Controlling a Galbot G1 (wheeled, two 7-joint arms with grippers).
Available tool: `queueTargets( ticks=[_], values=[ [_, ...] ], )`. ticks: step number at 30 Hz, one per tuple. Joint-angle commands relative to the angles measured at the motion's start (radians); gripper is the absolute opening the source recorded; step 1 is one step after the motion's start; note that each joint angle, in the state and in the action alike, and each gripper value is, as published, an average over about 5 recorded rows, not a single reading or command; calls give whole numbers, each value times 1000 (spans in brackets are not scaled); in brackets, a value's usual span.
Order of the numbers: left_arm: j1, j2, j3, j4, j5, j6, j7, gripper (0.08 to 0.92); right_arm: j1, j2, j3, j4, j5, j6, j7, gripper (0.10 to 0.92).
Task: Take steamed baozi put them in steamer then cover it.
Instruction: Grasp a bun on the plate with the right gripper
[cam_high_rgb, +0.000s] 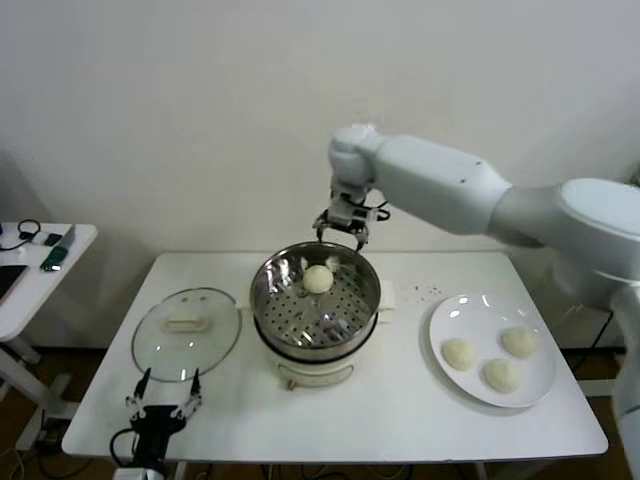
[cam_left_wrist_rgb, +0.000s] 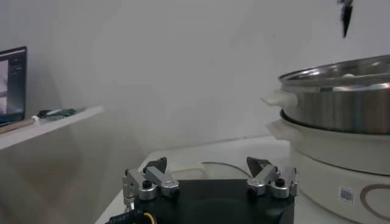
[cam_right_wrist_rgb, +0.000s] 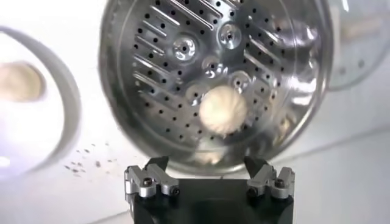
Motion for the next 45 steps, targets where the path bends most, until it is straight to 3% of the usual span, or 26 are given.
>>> queueTargets(
  ticks=[1, 8, 16, 28, 45],
  values=[
    [-1, 3, 1, -2, -7, 1, 0, 823, 155, -354, -238, 187, 341, -294, 83, 823],
    [10, 18, 7, 8, -10, -8, 0, 823, 81, -552, -283, 271, 366, -475, 141, 823],
    [7, 19, 8, 0, -9, -3, -1, 823, -148, -618, -168, 258, 282, -529, 157, 823],
    [11, 13, 1, 8, -4, -1, -2, 823, -430, -582, 26, 152, 218, -520, 130, 823],
    [5, 9, -5, 23, -2, 1, -3, 823, -547, -480, 141, 31, 175, -496, 125, 823]
  ],
)
